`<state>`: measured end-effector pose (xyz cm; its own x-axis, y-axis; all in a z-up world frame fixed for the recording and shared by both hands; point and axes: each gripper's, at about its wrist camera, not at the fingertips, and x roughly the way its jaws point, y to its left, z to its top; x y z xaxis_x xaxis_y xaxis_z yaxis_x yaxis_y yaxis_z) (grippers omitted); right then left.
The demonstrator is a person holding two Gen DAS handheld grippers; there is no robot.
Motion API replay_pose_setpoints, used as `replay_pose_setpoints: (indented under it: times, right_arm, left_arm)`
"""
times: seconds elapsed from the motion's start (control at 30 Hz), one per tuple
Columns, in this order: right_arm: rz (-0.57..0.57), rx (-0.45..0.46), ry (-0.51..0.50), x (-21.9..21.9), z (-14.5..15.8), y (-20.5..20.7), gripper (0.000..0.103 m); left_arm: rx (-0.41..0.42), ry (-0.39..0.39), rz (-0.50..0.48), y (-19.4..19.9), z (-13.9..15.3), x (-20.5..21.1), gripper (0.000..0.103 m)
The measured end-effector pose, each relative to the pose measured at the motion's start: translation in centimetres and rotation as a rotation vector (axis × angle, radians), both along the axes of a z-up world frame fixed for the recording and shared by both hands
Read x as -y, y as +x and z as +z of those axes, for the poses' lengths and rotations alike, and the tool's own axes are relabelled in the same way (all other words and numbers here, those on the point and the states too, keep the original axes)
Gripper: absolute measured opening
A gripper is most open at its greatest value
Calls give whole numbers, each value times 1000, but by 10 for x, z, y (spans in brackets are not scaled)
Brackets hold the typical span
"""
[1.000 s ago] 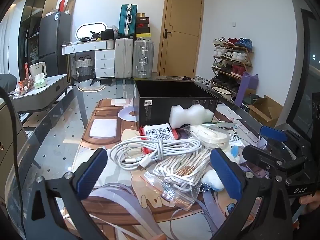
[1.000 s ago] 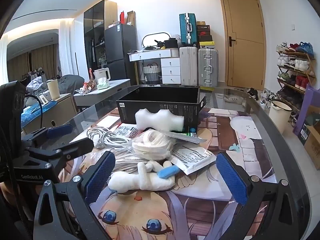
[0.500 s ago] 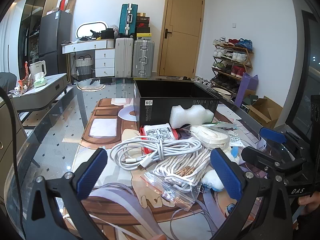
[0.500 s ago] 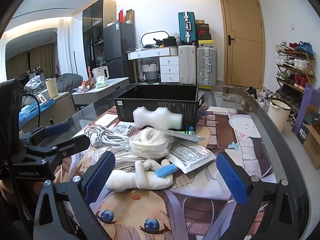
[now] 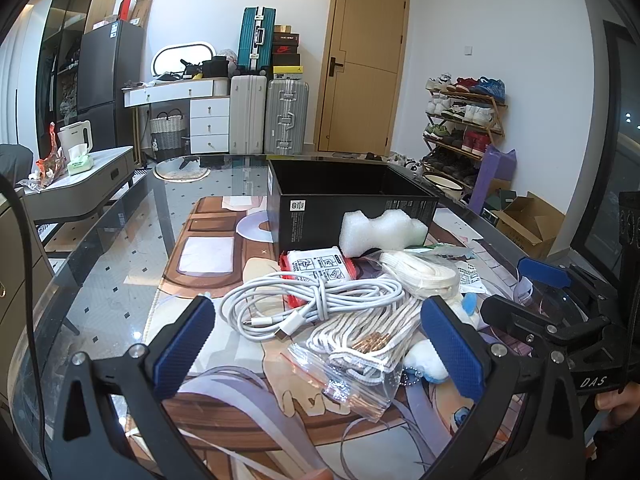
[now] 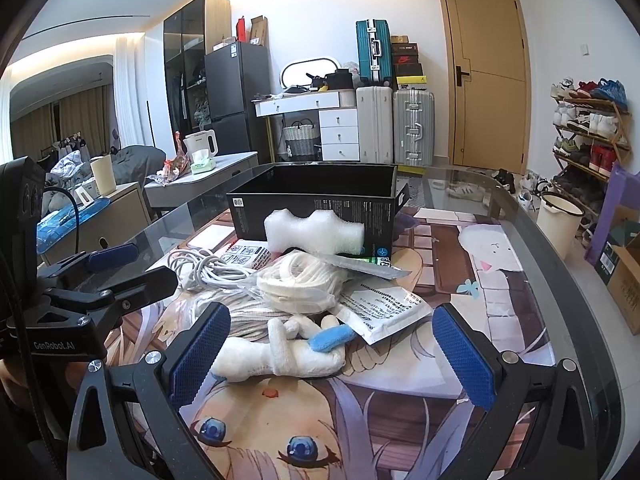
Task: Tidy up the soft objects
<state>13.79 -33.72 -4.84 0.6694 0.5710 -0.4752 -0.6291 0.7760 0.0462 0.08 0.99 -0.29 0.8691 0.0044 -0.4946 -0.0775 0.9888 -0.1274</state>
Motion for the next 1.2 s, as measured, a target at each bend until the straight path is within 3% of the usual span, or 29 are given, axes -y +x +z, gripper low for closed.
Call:
replay_pose_setpoints:
  times: [1.2]
  right_arm:
    - [-1,-5,-5,0,-2,1,103]
  left_arm:
    - [-1,0,0,1,-1,0,103]
